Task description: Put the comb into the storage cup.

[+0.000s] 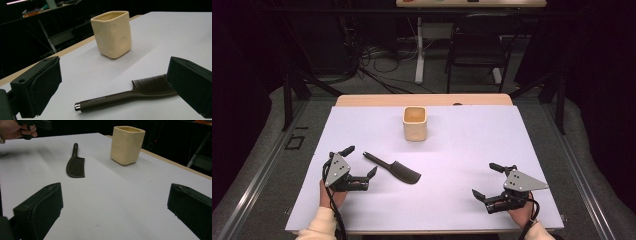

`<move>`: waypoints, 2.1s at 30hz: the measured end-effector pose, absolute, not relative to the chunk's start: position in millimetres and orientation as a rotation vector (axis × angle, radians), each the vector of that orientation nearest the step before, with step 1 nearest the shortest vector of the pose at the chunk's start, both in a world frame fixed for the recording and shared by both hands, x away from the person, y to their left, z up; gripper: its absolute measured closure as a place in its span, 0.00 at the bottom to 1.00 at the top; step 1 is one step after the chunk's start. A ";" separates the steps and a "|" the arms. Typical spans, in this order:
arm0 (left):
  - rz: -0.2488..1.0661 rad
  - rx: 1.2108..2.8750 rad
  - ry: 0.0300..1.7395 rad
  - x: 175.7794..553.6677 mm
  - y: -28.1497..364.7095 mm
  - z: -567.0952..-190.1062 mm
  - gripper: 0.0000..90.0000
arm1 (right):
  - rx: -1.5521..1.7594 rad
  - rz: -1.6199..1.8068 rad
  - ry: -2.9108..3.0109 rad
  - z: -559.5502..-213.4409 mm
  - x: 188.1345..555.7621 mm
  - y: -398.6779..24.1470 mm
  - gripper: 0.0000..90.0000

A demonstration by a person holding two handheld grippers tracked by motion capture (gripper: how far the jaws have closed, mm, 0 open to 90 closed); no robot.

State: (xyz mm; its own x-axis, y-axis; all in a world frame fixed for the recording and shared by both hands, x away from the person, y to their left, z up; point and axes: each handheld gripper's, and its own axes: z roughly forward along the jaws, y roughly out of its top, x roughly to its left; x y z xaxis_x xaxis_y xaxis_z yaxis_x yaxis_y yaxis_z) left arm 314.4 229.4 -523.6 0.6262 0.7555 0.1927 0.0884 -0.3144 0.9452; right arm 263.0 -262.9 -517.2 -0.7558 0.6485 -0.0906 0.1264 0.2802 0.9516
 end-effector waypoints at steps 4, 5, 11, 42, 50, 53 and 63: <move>0.792 1.781 0.698 322.0 230.9 -522.3 0.00 | 0.698 1.482 2.092 -517.4 263.1 -262.2 0.00; 0.799 1.783 0.701 324.1 230.7 -521.9 0.00 | 0.697 1.482 2.091 -517.5 263.3 -262.1 0.00; 0.794 1.802 0.714 335.3 229.5 -520.8 0.00 | 0.696 1.479 2.096 -518.0 265.0 -261.4 0.00; 0.783 1.880 0.912 397.3 218.4 -523.5 0.03 | 0.710 1.479 2.100 -518.3 265.2 -261.5 0.00; 0.733 1.945 0.934 406.3 215.3 -529.0 0.30 | 0.705 1.466 2.106 -518.2 264.9 -261.1 0.00; 0.711 1.963 0.932 407.5 215.0 -530.6 0.48 | 0.704 1.464 2.104 -518.3 264.2 -261.1 0.00; 0.569 2.095 1.004 412.1 214.8 -541.6 1.00 | 0.705 1.463 2.108 -518.0 263.7 -262.1 0.00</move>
